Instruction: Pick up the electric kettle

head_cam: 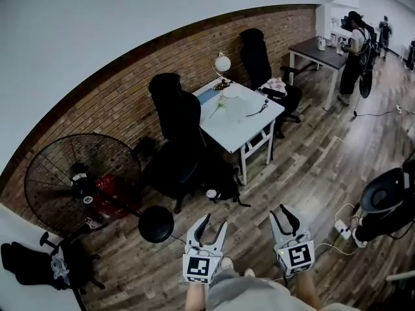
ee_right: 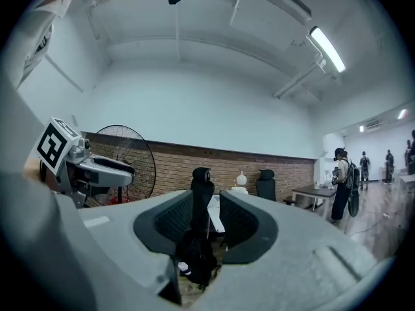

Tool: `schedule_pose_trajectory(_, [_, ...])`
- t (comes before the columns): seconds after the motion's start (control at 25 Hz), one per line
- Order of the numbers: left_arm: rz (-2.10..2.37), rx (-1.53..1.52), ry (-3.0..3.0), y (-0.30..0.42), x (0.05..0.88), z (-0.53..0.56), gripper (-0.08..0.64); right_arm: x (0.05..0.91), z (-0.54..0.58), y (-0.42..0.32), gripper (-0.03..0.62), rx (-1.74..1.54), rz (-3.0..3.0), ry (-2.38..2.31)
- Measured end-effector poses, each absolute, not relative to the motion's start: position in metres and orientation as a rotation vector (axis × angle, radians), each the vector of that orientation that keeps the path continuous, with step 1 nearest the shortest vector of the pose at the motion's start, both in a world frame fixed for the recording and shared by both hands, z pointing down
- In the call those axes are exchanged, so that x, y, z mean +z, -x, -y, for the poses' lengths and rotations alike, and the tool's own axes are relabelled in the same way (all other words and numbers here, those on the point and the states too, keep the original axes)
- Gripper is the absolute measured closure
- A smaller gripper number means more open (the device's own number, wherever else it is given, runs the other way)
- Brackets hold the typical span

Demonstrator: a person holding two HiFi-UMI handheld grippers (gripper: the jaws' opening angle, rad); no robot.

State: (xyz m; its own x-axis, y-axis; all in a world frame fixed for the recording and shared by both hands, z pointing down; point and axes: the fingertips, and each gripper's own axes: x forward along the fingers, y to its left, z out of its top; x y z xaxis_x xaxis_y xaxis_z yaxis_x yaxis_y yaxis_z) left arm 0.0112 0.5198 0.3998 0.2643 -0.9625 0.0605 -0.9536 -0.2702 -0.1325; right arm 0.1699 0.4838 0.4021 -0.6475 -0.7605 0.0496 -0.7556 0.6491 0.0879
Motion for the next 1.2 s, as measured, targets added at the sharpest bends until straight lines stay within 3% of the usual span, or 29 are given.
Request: schedule_pose_trajectory(1.2, [-1.754,-0.191,2.508,0.071,0.408,-0.344,0.364,0.400,-0.321,-0.077,0.477,-0.178,2.779,-1.303])
